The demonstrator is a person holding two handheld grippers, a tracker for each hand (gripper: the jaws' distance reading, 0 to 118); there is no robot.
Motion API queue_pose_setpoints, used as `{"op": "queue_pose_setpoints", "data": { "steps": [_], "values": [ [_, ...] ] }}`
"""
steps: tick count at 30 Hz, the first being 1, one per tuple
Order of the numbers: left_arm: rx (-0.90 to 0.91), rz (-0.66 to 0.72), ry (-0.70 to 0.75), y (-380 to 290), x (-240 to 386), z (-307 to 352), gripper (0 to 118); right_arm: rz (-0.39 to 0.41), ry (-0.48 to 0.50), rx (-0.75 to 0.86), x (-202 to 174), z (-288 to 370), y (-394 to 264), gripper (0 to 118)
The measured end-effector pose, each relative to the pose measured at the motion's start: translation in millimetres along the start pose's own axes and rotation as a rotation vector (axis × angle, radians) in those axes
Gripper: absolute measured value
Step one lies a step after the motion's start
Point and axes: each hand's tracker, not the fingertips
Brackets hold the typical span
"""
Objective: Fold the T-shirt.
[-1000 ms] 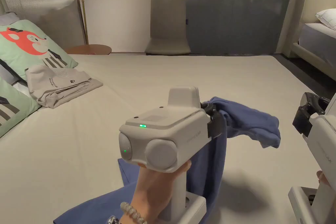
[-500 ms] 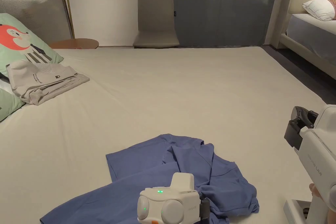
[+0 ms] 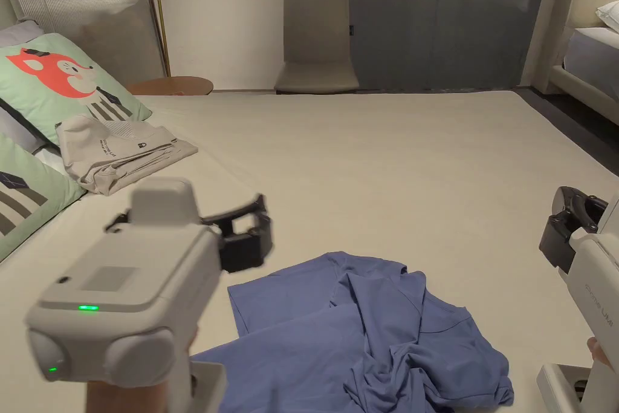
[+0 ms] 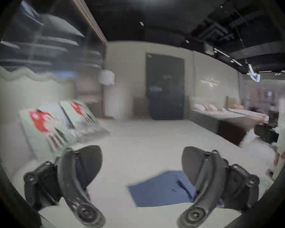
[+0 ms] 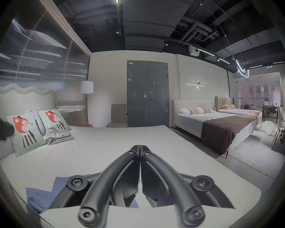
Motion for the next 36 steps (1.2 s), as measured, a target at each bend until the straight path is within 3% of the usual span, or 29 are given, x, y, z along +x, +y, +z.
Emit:
{"op": "queue_pose_setpoints", "data": {
  "steps": [1, 3, 4, 5, 6, 12, 17, 18, 19, 21, 22, 23, 28, 29, 31, 33, 34, 36],
  "values": [
    [0.043, -0.01, 0.056, 6, -10, 7, 83, 0.001, 0.004, 0.003, -2, -1, 0, 1],
    [0.091, -0.017, 0.129, 14, -24, 18, 53, 0.002, 0.011, 0.007, -6, -1, 0, 1],
    [0.103, -0.02, 0.134, 15, -28, 19, 33, 0.0, 0.015, 0.008, -7, -1, 1, 1],
    [0.111, -0.016, 0.135, 17, -32, 22, 5, -0.002, 0.021, 0.008, -10, 0, 1, 1],
    [0.116, -0.013, 0.137, 19, -35, 24, 0, -0.001, 0.025, 0.009, -11, 0, 1, 1],
    [0.081, 0.006, 0.155, 15, -49, 18, 0, 0.011, 0.044, 0.007, -18, -1, 0, 1],
    [-0.191, 0.052, 0.11, -22, -64, -7, 0, 0.015, 0.05, -0.008, -22, -1, -5, 1],
    [-0.255, 0.066, 0.106, -35, -67, -13, 2, 0.016, 0.051, -0.014, -23, -1, -7, 1],
    [-0.307, 0.08, 0.11, -47, -69, -17, 12, 0.016, 0.053, -0.02, -23, -1, -9, 1],
    [-0.445, 0.104, 0.108, -78, -74, -24, 77, 0.017, 0.058, -0.034, -24, -3, -14, 1],
    [-0.518, 0.112, 0.107, -94, -77, -30, 103, 0.018, 0.058, -0.041, -24, -3, -16, 1],
    [-0.602, 0.12, 0.118, -115, -79, -36, 110, 0.019, 0.059, -0.05, -24, -4, -19, 1],
    [-0.738, 0.134, 0.185, -174, -87, -47, 106, 0.021, 0.06, -0.079, -24, -4, -28, 1],
    [-0.772, 0.15, 0.184, -184, -89, -51, 98, 0.022, 0.059, -0.085, -24, -4, -30, 1],
    [-0.833, 0.169, 0.201, -200, -91, -56, 70, 0.023, 0.056, -0.097, -23, -4, -34, 1],
    [-0.838, 0.141, 0.211, -209, -88, -56, 67, 0.023, 0.051, -0.112, -21, -5, -38, 1],
    [-0.785, 0.109, 0.199, -204, -85, -51, 59, 0.025, 0.046, -0.12, -21, -6, -40, 1],
    [-0.803, 0.116, 0.195, -194, -84, -50, 2, 0.031, 0.038, -0.137, -18, -8, -45, 1]
  ]
}}
